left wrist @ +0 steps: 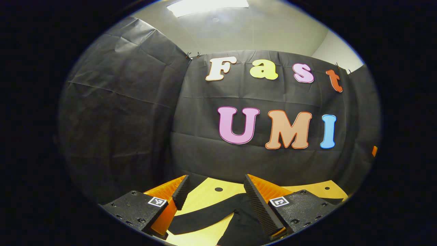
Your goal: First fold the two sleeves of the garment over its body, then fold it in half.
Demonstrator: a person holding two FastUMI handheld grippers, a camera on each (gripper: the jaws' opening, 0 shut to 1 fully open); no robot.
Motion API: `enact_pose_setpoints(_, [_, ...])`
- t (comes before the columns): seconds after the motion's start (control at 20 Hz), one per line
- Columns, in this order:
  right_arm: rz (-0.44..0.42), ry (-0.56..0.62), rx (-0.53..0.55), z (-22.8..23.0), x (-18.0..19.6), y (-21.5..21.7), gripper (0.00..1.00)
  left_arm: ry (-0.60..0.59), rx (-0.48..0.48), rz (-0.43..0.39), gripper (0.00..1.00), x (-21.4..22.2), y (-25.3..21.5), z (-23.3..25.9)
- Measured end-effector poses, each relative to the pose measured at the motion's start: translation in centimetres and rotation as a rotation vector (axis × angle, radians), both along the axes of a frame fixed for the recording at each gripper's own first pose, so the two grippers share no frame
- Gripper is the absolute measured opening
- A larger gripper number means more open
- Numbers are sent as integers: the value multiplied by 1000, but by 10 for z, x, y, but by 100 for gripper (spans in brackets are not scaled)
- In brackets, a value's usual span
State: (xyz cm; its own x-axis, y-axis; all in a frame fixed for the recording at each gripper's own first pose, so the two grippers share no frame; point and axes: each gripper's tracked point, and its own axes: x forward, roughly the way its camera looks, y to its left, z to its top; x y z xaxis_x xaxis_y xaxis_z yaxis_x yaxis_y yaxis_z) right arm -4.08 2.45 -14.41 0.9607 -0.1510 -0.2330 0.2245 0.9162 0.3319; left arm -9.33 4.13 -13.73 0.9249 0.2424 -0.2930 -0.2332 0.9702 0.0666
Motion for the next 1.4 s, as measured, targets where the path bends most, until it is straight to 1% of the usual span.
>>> enact_pose_setpoints(0.25, [-10, 23, 5, -9, -2, -6, 98, -4, 2, 22, 92, -1, 4, -4])
enact_pose_setpoints(0.6, [-21, 53, -17, -26, 6, -16, 98, 11, 3, 55, 92, -3, 10, -10])
enact_pose_setpoints(1.0, [-71, 82, -23, -49, 24, -52, 98, 13, 50, 90, 93, 0, 14, -5])
enact_pose_setpoints(1.15, [-84, 102, -30, -67, 33, -68, 98, 1, 46, 110, 92, -1, 13, -3])
enact_pose_setpoints(1.2, [-87, 107, -33, -75, 37, -73, 100, 2, 45, 116, 92, -1, 13, -3])
enact_pose_setpoints(1.25, [-89, 121, -26, -86, 41, -77, 98, 7, 46, 122, 92, -2, 13, -6])
enact_pose_setpoints(1.4, [-101, 137, 30, -123, 51, -92, 98, 20, 52, 155, 93, -6, 18, -6])
